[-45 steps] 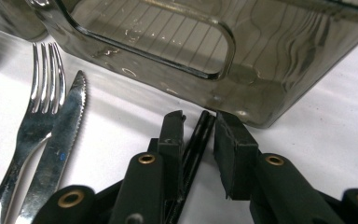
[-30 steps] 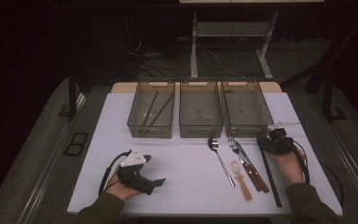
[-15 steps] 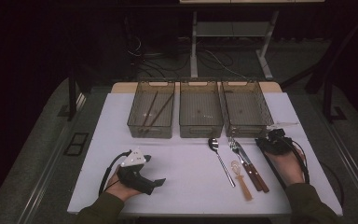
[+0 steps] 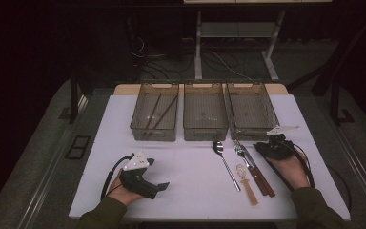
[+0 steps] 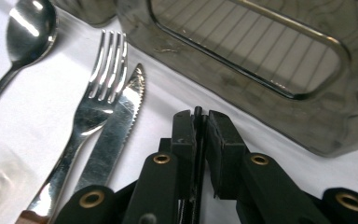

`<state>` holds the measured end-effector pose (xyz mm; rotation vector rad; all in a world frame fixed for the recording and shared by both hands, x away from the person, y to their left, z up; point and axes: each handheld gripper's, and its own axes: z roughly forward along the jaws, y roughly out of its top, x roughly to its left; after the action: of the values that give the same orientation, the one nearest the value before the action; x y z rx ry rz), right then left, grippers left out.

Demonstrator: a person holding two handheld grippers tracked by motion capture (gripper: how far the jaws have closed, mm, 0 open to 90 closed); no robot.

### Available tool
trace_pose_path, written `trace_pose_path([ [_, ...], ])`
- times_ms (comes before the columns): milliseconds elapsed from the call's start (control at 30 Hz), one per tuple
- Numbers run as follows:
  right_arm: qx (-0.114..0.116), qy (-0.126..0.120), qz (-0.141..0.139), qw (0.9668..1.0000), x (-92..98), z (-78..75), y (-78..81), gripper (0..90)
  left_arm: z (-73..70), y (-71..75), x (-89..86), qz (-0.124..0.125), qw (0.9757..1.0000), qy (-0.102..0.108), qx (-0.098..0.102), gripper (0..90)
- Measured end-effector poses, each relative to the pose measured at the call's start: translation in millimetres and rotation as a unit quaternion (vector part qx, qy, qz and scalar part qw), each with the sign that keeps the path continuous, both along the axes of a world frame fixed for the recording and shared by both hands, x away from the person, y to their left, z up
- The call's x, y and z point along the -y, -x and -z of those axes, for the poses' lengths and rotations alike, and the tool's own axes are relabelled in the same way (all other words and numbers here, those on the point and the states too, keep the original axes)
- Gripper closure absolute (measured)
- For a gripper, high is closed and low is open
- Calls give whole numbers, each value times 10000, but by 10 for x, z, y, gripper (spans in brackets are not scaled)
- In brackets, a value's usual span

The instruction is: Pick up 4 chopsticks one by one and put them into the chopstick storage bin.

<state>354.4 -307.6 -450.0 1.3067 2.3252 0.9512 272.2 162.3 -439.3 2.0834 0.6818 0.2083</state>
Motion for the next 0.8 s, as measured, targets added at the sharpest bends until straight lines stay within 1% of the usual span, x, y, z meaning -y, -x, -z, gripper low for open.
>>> trace_pose_path([
  [33, 24, -27, -25, 10000, -2, 1, 2, 824, 0, 0, -1, 0, 10000, 1, 1, 0],
  [67, 59, -78, -49, 9999, -1, -9, 7, 854, -1, 0, -1, 1, 10000, 1, 3, 0],
  [100, 69, -118, -126, 9998, -3, -13, 8, 857, -1, 1, -1, -2, 10000, 2, 3, 0],
  [167, 68, 16, -157, 9999, -22, -5, 11, 858, -1, 0, 0, 1, 10000, 0, 1, 0],
  [200, 65, 43, -173, 9998, -24, 3, 8, 855, 0, 1, 0, 2, 10000, -1, 0, 0],
  [400, 64, 39, -170, 9998, -24, 8, 9, 850, 1, 2, 1, 3, 10000, 1, -3, 0],
  [600, 100, 1, -143, 9998, -24, 12, 9, 743, 0, 0, 0, 10, 10000, -5, 1, 0],
  [800, 141, -111, -90, 9998, 3, -5, 12, 650, 0, 3, 1, 12, 10000, -2, -1, 0],
])
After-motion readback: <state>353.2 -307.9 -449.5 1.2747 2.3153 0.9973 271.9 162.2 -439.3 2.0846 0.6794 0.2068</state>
